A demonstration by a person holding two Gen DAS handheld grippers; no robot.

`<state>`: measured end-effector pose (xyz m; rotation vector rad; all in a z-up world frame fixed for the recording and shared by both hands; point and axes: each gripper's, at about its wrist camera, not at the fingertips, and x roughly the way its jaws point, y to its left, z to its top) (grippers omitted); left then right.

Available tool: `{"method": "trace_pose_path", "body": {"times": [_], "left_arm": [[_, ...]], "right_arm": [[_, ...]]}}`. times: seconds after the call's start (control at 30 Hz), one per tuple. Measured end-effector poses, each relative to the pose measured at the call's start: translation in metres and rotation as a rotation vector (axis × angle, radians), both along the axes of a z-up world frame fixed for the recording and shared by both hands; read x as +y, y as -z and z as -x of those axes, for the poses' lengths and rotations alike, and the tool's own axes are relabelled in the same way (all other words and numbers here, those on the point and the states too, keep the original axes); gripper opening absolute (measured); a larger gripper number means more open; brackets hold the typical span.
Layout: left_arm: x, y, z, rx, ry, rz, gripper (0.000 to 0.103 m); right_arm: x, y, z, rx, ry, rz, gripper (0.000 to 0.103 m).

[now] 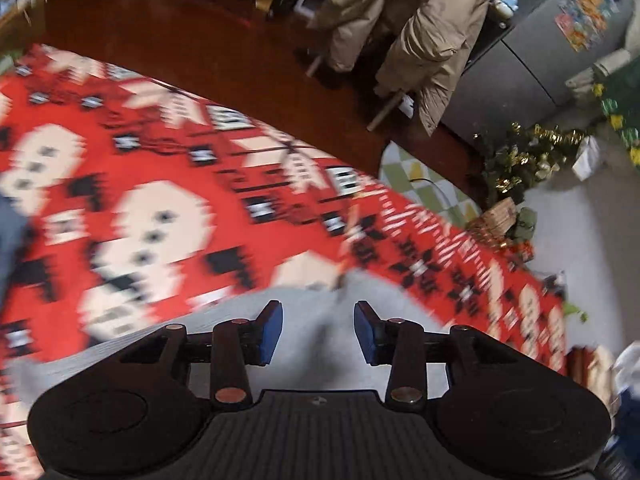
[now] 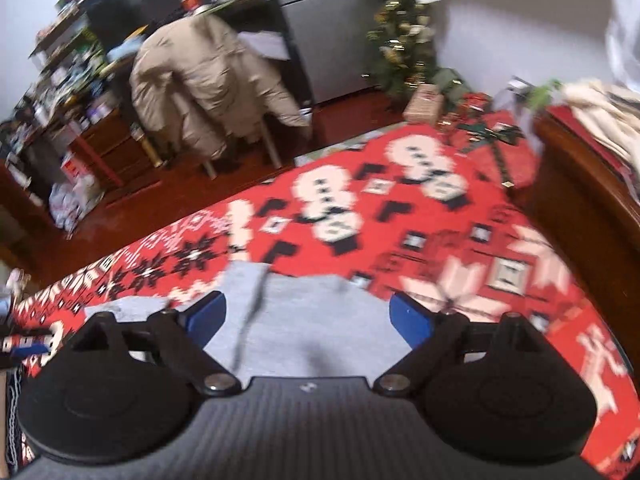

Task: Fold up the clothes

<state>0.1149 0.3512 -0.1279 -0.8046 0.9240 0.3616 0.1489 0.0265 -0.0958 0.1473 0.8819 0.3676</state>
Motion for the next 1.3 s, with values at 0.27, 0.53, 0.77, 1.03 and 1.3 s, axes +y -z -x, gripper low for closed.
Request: {"method": "trace_pose_path", "body": {"times": [0.27, 0.53, 0.77, 1.03, 1.3], "left_arm": [[-0.005, 0.022, -0.040, 0.055, 0.037, -0.002, 0.036], [-0.007, 0.033, 0.006, 0.065, 0.048, -0.050, 0.033], [-0.012, 0.033, 0.029, 0.051, 0.077, -0.079, 0.028], [-0.013, 0.019, 0.039, -0.021, 0.075, -0.044, 0.028], [-0.018, 0.012, 0.072, -0.020, 0.074, -0.066, 0.028]], "right_arm": [[0.056, 0.003, -0.021, 0.010, -0.072, -0.002, 0.088], [0.066, 0.008, -0.008, 0.006, -0.113, 0.006, 0.088], [0.083, 0.007, 0.005, 0.004, -0.160, -0.004, 0.082], [0.145, 0.010, -0.002, 0.086, -0.311, -0.121, 0.032], [0.182, 0.061, -0.034, 0.280, -0.240, -0.168, 0.033]]}}
